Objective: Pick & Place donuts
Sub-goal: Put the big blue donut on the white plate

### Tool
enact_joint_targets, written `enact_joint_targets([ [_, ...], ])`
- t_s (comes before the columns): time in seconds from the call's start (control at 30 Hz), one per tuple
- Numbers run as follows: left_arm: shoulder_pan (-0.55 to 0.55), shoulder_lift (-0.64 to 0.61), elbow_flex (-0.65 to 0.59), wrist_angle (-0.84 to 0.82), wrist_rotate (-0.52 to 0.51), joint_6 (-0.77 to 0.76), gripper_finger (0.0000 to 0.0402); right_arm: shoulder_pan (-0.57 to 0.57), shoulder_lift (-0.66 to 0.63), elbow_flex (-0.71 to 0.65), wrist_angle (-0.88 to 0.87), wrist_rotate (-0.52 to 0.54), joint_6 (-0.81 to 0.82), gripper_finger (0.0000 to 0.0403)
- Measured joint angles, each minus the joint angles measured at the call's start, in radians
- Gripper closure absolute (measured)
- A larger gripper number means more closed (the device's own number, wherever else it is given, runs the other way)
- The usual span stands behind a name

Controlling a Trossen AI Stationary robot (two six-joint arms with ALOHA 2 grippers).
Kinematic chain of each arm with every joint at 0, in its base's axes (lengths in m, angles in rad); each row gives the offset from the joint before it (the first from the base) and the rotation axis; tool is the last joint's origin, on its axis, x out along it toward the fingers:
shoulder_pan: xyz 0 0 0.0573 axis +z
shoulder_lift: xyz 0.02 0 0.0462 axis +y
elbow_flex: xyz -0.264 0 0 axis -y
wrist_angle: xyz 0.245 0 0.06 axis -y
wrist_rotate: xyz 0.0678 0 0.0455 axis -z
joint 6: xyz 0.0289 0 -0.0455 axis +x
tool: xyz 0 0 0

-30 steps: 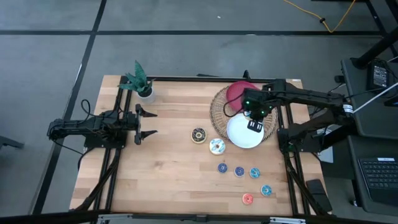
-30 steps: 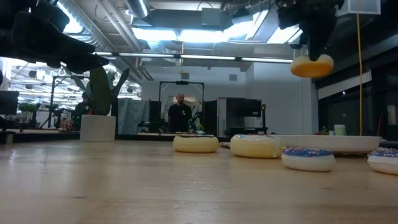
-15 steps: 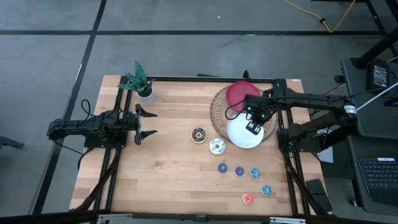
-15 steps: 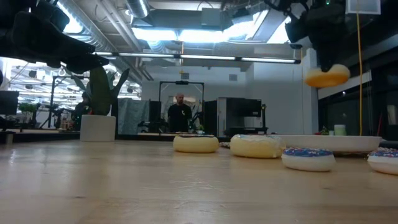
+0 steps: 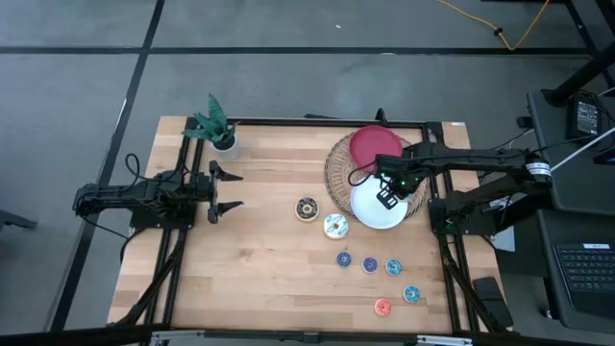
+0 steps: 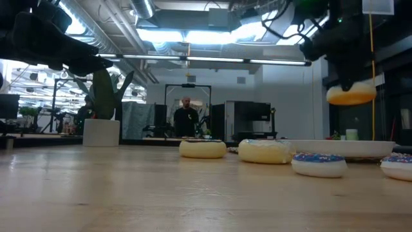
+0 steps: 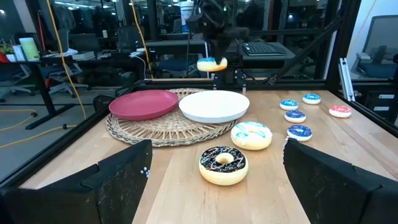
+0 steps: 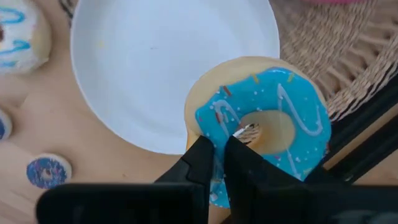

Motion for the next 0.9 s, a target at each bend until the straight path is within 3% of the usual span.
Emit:
enact_joint_targets([
  [0.23,0.0,0.0,0.0,0.0,0.0,0.0,0.0049,0.0,0.001,-0.071,0.093,-0.007,0.071,0.0367],
  [0.9,0.0,0.0,0.0,0.0,0.0,0.0,0.0049,-0.001,0.077,-0.194,0.272,-0.007,0.073,0.0367],
])
